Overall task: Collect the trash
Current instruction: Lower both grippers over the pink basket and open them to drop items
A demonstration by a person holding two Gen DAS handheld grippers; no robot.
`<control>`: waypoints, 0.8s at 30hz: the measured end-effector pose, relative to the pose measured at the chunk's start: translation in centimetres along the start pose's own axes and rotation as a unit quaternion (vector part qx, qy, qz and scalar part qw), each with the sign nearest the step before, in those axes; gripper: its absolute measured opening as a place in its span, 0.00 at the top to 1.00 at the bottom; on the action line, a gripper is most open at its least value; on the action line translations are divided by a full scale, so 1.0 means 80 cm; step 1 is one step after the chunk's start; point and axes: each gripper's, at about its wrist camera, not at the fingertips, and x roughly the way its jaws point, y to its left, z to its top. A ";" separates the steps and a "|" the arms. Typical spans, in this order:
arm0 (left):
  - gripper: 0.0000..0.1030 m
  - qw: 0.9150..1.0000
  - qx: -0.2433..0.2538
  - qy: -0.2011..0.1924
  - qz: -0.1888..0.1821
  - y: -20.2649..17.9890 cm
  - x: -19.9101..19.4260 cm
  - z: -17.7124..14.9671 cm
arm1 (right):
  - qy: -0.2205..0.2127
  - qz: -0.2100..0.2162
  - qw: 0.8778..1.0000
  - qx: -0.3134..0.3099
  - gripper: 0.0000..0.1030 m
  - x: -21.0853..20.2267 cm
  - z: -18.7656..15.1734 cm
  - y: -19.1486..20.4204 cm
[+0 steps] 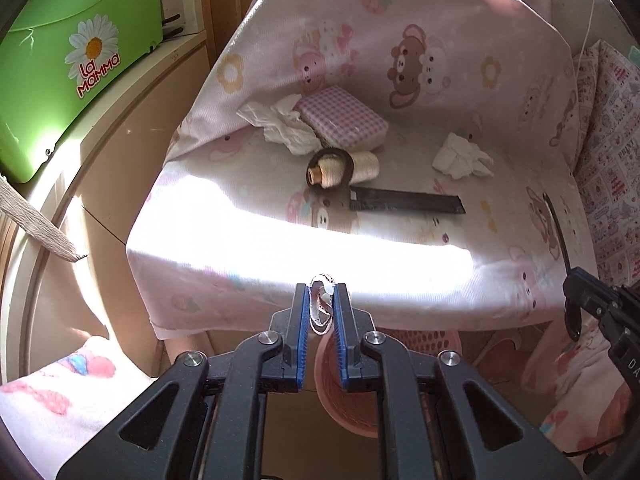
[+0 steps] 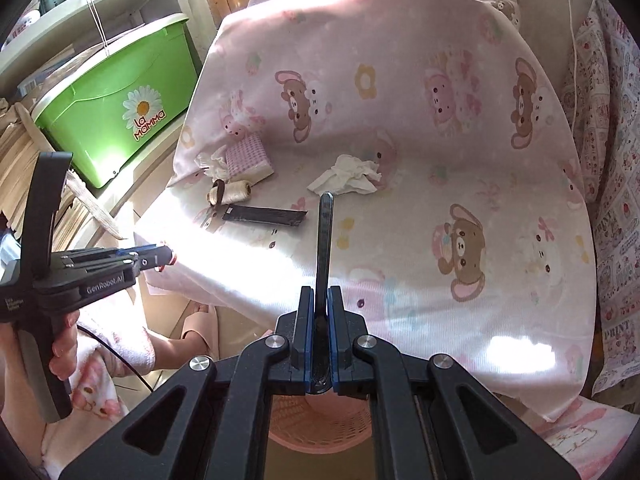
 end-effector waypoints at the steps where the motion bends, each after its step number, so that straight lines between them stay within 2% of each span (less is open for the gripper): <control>1: 0.90 1.000 0.000 0.005 -0.006 -0.003 0.001 -0.003 | -0.001 0.000 1.000 -0.002 0.93 -0.002 -0.003 0.002; 7: 0.89 0.996 0.019 0.059 -0.063 -0.012 0.023 -0.006 | 0.014 0.027 1.000 -0.007 0.93 -0.007 -0.025 0.016; 10: 0.89 0.992 0.022 0.096 -0.073 -0.016 0.039 -0.015 | 0.032 0.052 0.998 -0.004 0.93 -0.001 -0.035 0.023; 13: 0.89 0.987 0.021 0.131 -0.086 -0.021 0.056 -0.025 | 0.044 0.047 0.998 -0.023 0.93 0.006 -0.043 0.034; 24: 0.89 0.980 0.037 0.186 -0.051 -0.035 0.096 -0.050 | 0.096 0.038 0.994 -0.031 0.93 0.041 -0.064 0.038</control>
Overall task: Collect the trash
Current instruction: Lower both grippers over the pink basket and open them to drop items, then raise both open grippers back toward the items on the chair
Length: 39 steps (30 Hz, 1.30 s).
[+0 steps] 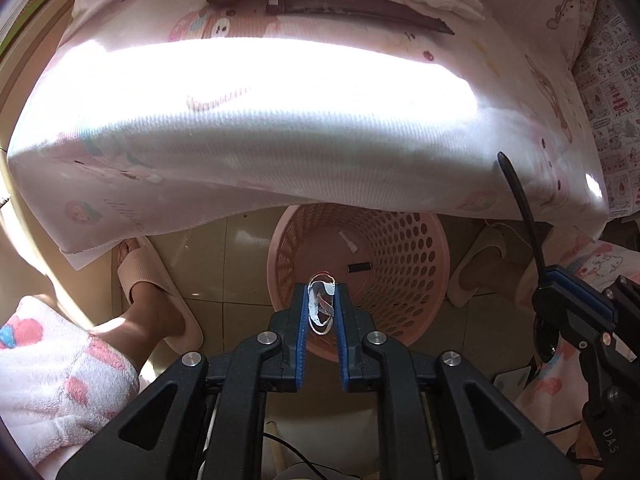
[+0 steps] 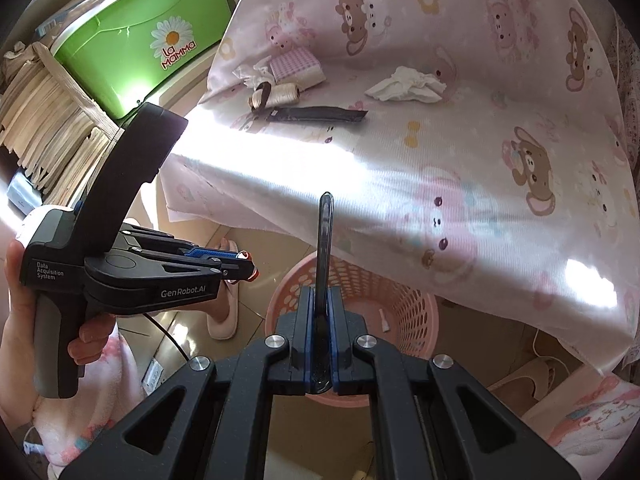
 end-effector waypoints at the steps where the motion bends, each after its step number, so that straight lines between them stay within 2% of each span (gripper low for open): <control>1: 0.89 1.000 0.000 0.006 0.004 0.001 0.006 -0.002 | 0.006 0.000 1.000 0.000 0.93 0.005 -0.001 -0.001; 8: 0.88 0.999 -0.007 0.050 -0.006 0.006 0.037 -0.009 | 0.056 -0.004 0.998 0.004 0.93 0.042 -0.016 -0.009; 17: 0.87 0.996 -0.009 0.078 0.031 0.011 0.081 -0.006 | 0.103 -0.023 0.994 0.034 0.93 0.094 -0.029 -0.035; 20: 0.87 0.996 -0.002 0.087 0.031 0.011 0.091 -0.008 | 0.115 -0.033 0.992 0.036 0.93 0.109 -0.037 -0.040; 26: 0.85 0.994 0.021 0.099 0.033 -0.001 0.104 -0.011 | 0.122 -0.053 0.991 0.025 0.93 0.132 -0.042 -0.041; 31: 0.84 0.994 0.030 0.099 0.028 -0.008 0.105 -0.013 | 0.127 -0.043 0.990 0.048 0.93 0.139 -0.045 -0.055; 34: 0.63 0.994 0.027 0.105 0.027 -0.009 0.110 -0.013 | 0.137 -0.038 0.988 0.063 0.92 0.143 -0.044 -0.062; 35: 0.51 0.994 0.025 0.106 0.029 -0.009 0.110 -0.013 | 0.137 -0.039 0.988 0.066 0.92 0.143 -0.044 -0.064; 36: 0.45 0.994 0.022 0.103 0.031 -0.008 0.110 -0.013 | 0.136 -0.041 0.988 0.068 0.92 0.142 -0.044 -0.064; 39: 0.41 0.995 0.017 0.090 0.034 -0.008 0.102 -0.012 | 0.132 -0.047 0.988 0.067 0.92 0.136 -0.042 -0.063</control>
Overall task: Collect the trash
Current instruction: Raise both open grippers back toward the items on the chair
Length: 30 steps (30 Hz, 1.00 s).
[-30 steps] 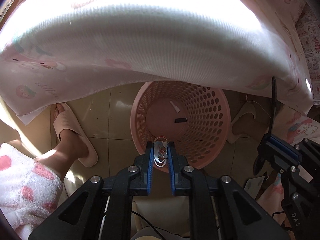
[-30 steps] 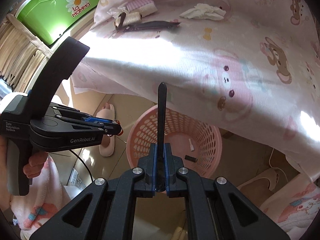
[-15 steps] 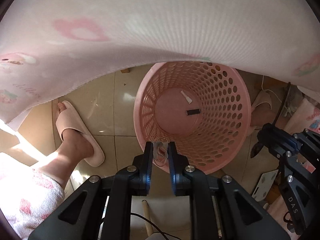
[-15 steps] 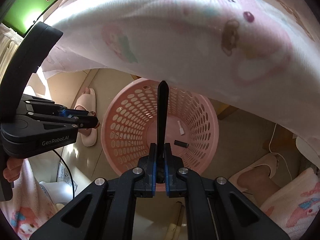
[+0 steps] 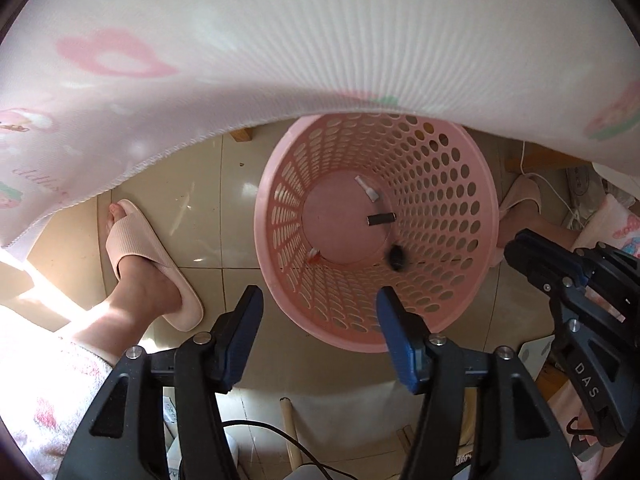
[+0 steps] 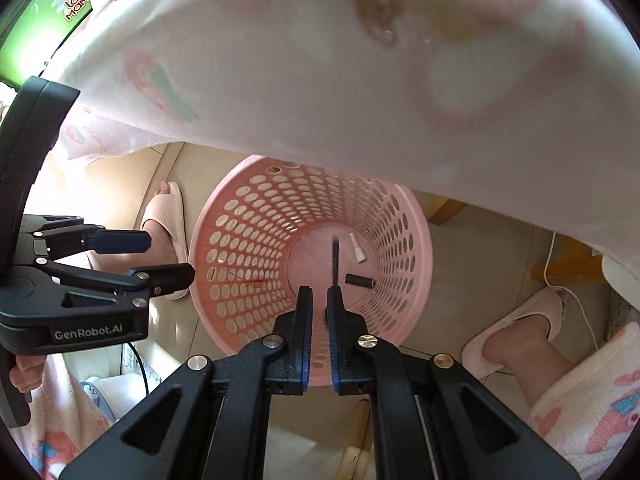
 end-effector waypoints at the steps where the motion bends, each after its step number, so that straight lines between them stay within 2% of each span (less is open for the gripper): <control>1: 0.41 1.000 -0.001 -0.010 0.006 0.000 -0.006 0.000 | -0.006 -0.006 1.000 -0.002 0.92 -0.005 0.000 0.001; 3: 0.40 0.999 0.000 -0.033 0.016 0.000 -0.023 -0.002 | -0.030 -0.026 0.999 -0.014 0.92 -0.022 -0.002 0.009; 5: 0.41 0.998 -0.001 -0.055 0.006 0.003 -0.050 -0.008 | -0.063 -0.045 0.997 -0.032 0.92 -0.053 -0.006 0.019; 9: 0.39 0.989 -0.007 -0.148 0.021 0.015 -0.124 -0.024 | -0.141 -0.029 0.988 -0.051 0.90 -0.129 -0.015 0.026; 15: 0.22 0.973 -0.030 -0.230 0.018 0.039 -0.212 -0.006 | -0.183 -0.034 0.981 -0.052 0.88 -0.188 0.024 0.013; 19: 0.17 0.962 -0.008 -0.269 0.050 0.045 -0.257 0.027 | -0.197 -0.070 0.976 -0.063 0.84 -0.205 0.069 0.006; 22: 0.11 0.957 0.002 -0.286 0.047 0.053 -0.281 0.054 | -0.204 -0.077 0.974 -0.068 0.65 -0.214 0.110 0.001; 24: 0.07 0.955 0.001 -0.293 0.039 0.063 -0.287 0.070 | -0.216 -0.082 0.970 -0.077 0.46 -0.218 0.128 0.000; 28: 0.07 0.954 -0.003 -0.293 0.068 0.079 -0.272 0.100 | -0.234 -0.091 0.963 -0.097 0.36 -0.215 0.157 0.007; 30: 0.07 0.956 -0.003 -0.287 0.053 0.086 -0.262 0.107 | -0.237 -0.083 0.964 -0.092 0.30 -0.208 0.165 0.005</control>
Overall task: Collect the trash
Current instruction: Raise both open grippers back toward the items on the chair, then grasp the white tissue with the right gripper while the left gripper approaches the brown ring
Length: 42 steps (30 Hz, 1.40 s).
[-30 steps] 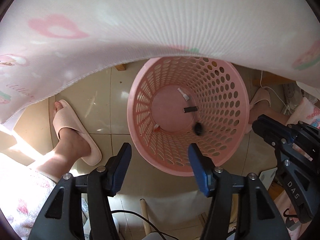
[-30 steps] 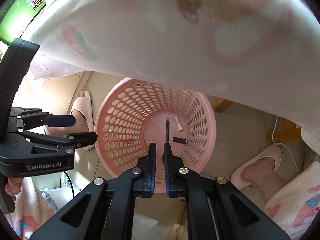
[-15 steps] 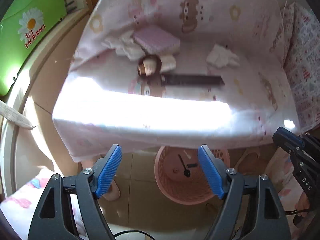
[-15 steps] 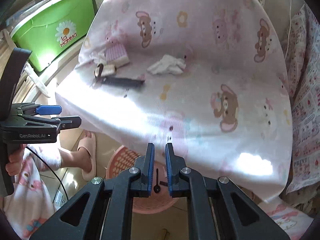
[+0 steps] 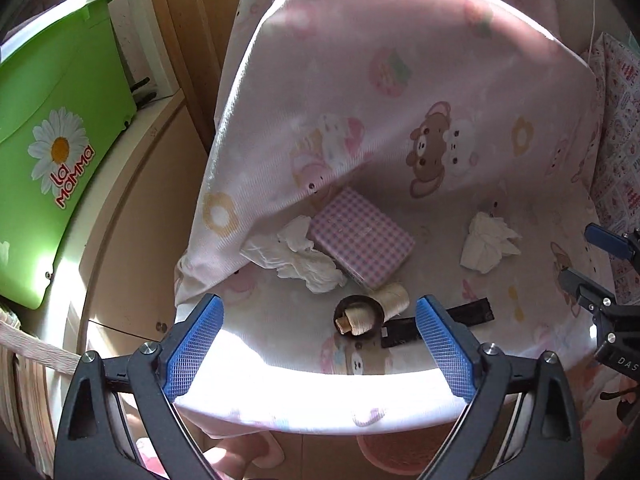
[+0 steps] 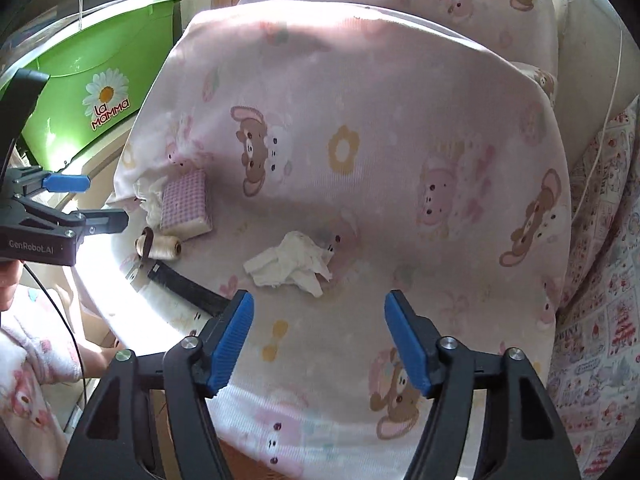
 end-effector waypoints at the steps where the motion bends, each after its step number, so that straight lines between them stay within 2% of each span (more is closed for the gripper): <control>1: 0.07 1.000 -0.004 0.005 -0.014 0.003 0.005 -0.001 | 0.003 0.003 1.000 0.006 0.30 0.007 0.001 -0.001; 3: 0.07 0.999 -0.010 0.013 -0.033 0.006 0.012 -0.002 | 0.010 0.012 1.000 0.018 0.30 0.022 0.002 -0.004; 11: 0.07 0.999 -0.034 0.019 -0.035 0.017 0.020 -0.001 | 0.032 0.021 0.999 0.034 0.30 0.057 0.001 -0.008; 16: 0.07 1.000 -0.020 0.010 -0.014 0.014 0.020 -0.006 | 0.028 0.026 0.999 0.027 0.30 0.059 0.006 -0.003; 17: 0.07 1.000 -0.017 0.017 -0.020 0.012 0.020 -0.007 | 0.029 0.031 0.999 0.025 0.30 0.060 0.008 -0.002; 20: 0.07 0.996 -0.036 0.026 -0.074 0.013 0.017 -0.008 | 0.031 0.040 0.999 0.020 0.30 0.065 0.014 0.005; 25: 0.07 0.998 -0.028 0.021 -0.048 0.006 0.023 -0.003 | 0.049 0.034 0.998 0.008 0.29 0.086 0.020 0.020; 28: 0.07 0.996 -0.032 0.046 -0.063 0.003 0.037 -0.001 | 0.057 0.038 0.998 0.007 0.29 0.094 0.022 0.030; 30: 0.07 0.996 -0.036 0.048 -0.069 0.002 0.040 0.000 | 0.053 0.035 0.998 -0.002 0.29 0.095 0.025 0.036; 32: 0.07 0.996 -0.031 0.046 -0.066 -0.002 0.040 0.001 | 0.050 0.027 0.998 -0.010 0.29 0.097 0.026 0.042; 37: 0.07 0.996 -0.030 0.059 -0.060 -0.009 0.051 -0.002 | 0.058 0.043 0.997 -0.009 0.29 0.102 0.025 0.050; 40: 0.07 0.994 -0.025 0.076 -0.071 -0.017 0.062 -0.003 | 0.053 0.039 0.998 -0.016 0.29 0.104 0.026 0.055; 42: 0.07 0.995 -0.031 0.072 -0.068 -0.016 0.064 -0.001 | 0.055 0.036 0.998 -0.019 0.29 0.106 0.027 0.059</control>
